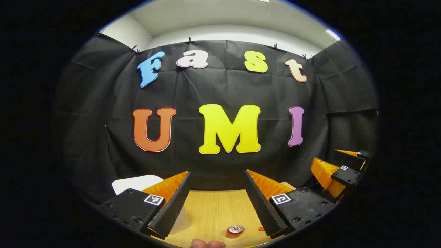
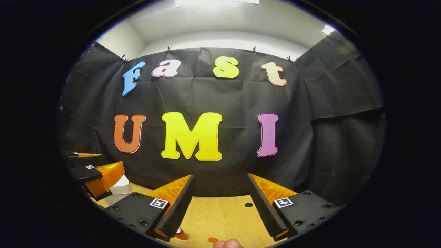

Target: Press the lid of the desktop garbage bin to open it, pick up the crumpled paper on the desktop and throw it into the bin, then pick up the pop can on the desktop and drop it into the bin, and finally close the garbage bin lid.

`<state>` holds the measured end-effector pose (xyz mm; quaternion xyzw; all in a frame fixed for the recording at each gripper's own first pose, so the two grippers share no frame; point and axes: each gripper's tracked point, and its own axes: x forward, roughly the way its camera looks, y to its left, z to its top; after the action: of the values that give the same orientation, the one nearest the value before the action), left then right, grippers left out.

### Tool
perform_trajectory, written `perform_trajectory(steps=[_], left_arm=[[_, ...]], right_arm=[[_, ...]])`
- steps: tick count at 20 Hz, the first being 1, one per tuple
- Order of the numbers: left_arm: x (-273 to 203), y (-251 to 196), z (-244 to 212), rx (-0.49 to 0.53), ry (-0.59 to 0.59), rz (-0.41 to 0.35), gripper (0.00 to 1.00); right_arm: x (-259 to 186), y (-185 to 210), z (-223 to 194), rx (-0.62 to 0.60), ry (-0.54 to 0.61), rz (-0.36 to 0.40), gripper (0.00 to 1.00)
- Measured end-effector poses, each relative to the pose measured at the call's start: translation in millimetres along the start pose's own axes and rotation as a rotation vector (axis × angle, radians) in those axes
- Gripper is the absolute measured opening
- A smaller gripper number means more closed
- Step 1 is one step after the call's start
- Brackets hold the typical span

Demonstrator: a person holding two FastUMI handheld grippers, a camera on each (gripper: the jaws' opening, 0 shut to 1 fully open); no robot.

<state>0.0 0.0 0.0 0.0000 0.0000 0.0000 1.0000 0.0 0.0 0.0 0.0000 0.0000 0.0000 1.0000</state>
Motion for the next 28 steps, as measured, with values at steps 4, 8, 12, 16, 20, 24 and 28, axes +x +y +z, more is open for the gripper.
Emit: perform_trajectory(steps=[4,8,12,16,20,24,28], left_arm=[[-0.5,3.3,-3.3,-0.003,0.008,0.013,0.97],[3.0,6.5,-1.3,-0.006,0.007,0.028,0.97],[-0.1,6.1,-2.2,-0.001,0.008,0.029,0.97],[1.5,6.2,-3.1,0.005,0.010,0.034,0.97],[2.4,7.1,-0.7,0.006,0.004,0.047,0.97],[5.7,10.9,0.2,0.010,0.001,0.067,0.97],[7.6,13.1,0.6,0.008,0.003,0.080,0.97]], right_arm=[[-1.3,-5.1,-1.8,0.008,0.005,-0.013,0.94],[-1.4,-6.2,-0.6,0.016,0.002,-0.014,0.94],[-1.3,-6.2,0.4,0.019,0.002,-0.012,0.94],[-0.5,-6.5,-0.5,0.024,0.004,-0.010,0.95],[0.4,-8.9,-1.2,0.030,0.007,-0.004,0.94],[1.8,-13.7,-0.4,0.033,0.010,-0.005,0.95],[5.3,-14.1,4.7,0.028,-0.002,0.003,0.94]])
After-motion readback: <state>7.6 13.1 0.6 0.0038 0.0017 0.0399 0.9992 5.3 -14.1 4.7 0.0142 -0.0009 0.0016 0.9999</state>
